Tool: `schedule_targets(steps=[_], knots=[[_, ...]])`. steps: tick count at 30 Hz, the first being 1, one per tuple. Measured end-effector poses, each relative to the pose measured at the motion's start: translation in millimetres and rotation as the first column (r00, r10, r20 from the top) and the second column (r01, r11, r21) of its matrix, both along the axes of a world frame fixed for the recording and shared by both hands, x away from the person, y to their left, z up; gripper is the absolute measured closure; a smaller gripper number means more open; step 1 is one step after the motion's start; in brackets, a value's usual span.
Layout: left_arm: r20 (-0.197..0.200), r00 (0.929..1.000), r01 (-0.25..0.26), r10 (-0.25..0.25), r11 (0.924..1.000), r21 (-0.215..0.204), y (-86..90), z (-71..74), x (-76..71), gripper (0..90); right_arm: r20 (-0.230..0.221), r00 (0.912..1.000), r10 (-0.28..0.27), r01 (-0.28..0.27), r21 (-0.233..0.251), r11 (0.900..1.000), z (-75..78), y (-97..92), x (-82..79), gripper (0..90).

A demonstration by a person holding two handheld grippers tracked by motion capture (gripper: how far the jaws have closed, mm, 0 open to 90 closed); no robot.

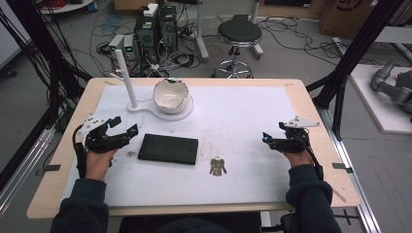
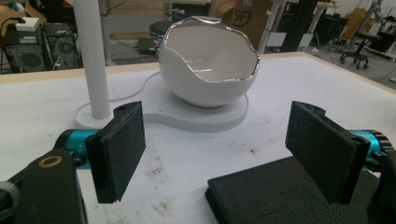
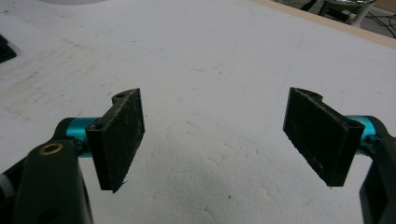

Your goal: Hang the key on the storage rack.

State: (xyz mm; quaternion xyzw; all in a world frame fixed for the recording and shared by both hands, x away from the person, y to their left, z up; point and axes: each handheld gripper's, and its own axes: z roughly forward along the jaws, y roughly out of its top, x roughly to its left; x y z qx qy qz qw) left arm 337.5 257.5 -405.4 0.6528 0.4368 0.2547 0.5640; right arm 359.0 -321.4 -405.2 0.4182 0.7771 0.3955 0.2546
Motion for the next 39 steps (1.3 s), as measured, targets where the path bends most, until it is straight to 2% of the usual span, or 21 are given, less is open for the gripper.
schedule_targets(steps=[5,13,16,18,21,22,23,24,25,27,28,29,30,31,32,33,34,36,37,38,39], knots=[[-0.013,0.9997,0.019,-0.019,0.9997,-0.014,-5.7,1.7,3.1,21.6,0.002,0.9999,0.015,-0.015,0.015,0.9998,-2.0,-1.6,-2.9,20.7],[-0.024,0.9958,0.088,-0.088,0.9961,0.008,-30.1,2.2,0.8,19.3,0.01,0.9999,-0.003,0.002,0.011,0.9999,-1.1,-4.7,-4.7,20.7],[-0.019,0.9904,0.137,-0.137,0.9905,0.011,-42.6,5.5,-1.7,25.1,0.017,0.9995,-0.025,0.024,0.054,0.9982,2.0,-9.2,-8.4,20.7],[-0.019,0.9742,0.225,-0.225,0.9742,0.01,-60.9,8.1,-1.7,32.6,0.031,0.9991,-0.028,0.025,0.067,0.9974,3.7,-10.7,-10.6,20.7],[-0.049,0.9548,0.294,-0.293,0.9556,0.017,-87.6,6.1,-1.2,38.5,0.037,0.9984,-0.043,0.04,0.068,0.9969,4.2,-10.2,-10.5,20.7],[-0.061,0.9495,0.309,-0.308,0.9507,0.021,-96.8,4.6,-1.1,40.0,0.035,0.9986,-0.04,0.037,0.065,0.9972,4.1,-9.6,-10.5,20.7],[-0.061,0.9495,0.309,-0.308,0.9507,0.021,-96.8,4.6,-1.1,41.2,0.034,0.9986,-0.04,0.038,0.064,0.9972,4.0,-9.0,-10.6,20.7],[-0.086,0.9348,0.347,-0.345,0.9378,0.012,-114.8,0.6,-0.1,44.0,0.035,0.9988,-0.033,0.031,0.058,0.9978,3.7,-8.6,-10.6,20.7],[-0.086,0.9348,0.347,-0.345,0.9378,0.012,-114.8,0.6,-0.1,46.8,0.036,0.9987,-0.036,0.034,0.055,0.9979,3.6,-8.2,-10.6,20.7],[-0.105,0.9175,0.386,-0.384,0.9224,0.004,-132.6,-4.0,1.6,49.2,0.029,0.999,-0.033,0.032,0.053,0.9981,3.1,-8.4,-10.1,20.7],[-0.125,0.8961,0.43,-0.426,0.9027,0.009,-150.2,-8.2,2.3,51.0,0.029,0.9991,-0.032,0.03,0.052,0.9982,2.5,-8.6,-9.6,20.7],[-0.139,0.8873,0.447,-0.44,0.8945,0.02,-158.8,-10.3,3.1,51.5,0.027,0.9991,-0.033,0.032,0.055,0.998,2.2,-8.8,-9.3,20.7],[-0.139,0.8873,0.447,-0.44,0.8945,0.02,-158.8,-10.3,3.1,51.7,0.027,0.9991,-0.033,0.032,0.055,0.998,2.2,-8.8,-9.3,20.7],[-0.174,0.8709,0.471,-0.459,0.8813,0.033,-175.8,-15.2,5.9,53.2,0.024,0.9993,-0.03,0.029,0.052,0.9982,1.6,-9.6,-8.7,20.7],[-0.201,0.8645,0.478,-0.461,0.8773,0.044,-183.5,-17.4,8.3,54.3,0.023,0.9992,-0.033,0.031,0.054,0.998,1.5,-9.4,-8.6,20.7],[-0.201,0.8645,0.478,-0.461,0.8773,0.044,-183.5,-17.4,8.3,54.5,0.023,0.9992,-0.033,0.031,0.054,0.998,1.5,-9.4,-8.6,20.7],[-0.24,0.8509,0.492,-0.467,0.8694,0.05,-198.2,-21.1,13.1,55.1,0.021,0.9993,-0.032,0.031,0.055,0.998,1.6,-8.4,-8.9,20.7],[-0.283,0.8354,0.508,-0.471,0.8588,0.069,-210.9,-24.4,17.6,56.9,0.026,0.9993,-0.025,0.024,0.051,0.9984,1.5,-8.0,-8.9,20.8],[-0.297,0.8288,0.515,-0.474,0.8538,0.075,-215.8,-26.1,19.5,56.9,0.024,0.9994,-0.026,0.025,0.051,0.9984,1.6,-7.8,-9.1,20.8],[-0.297,0.8288,0.515,-0.474,0.8538,0.075,-215.8,-26.1,19.5,57.7,0.024,0.9994,-0.026,0.025,0.051,0.9984,1.6,-7.8,-9.1,20.8],[-0.324,0.819,0.524,-0.473,0.8476,0.085,-224.1,-29.9,21.7,58.6,0.026,0.9994,-0.024,0.022,0.052,0.9984,1.6,-8.1,-8.8,20.7]])
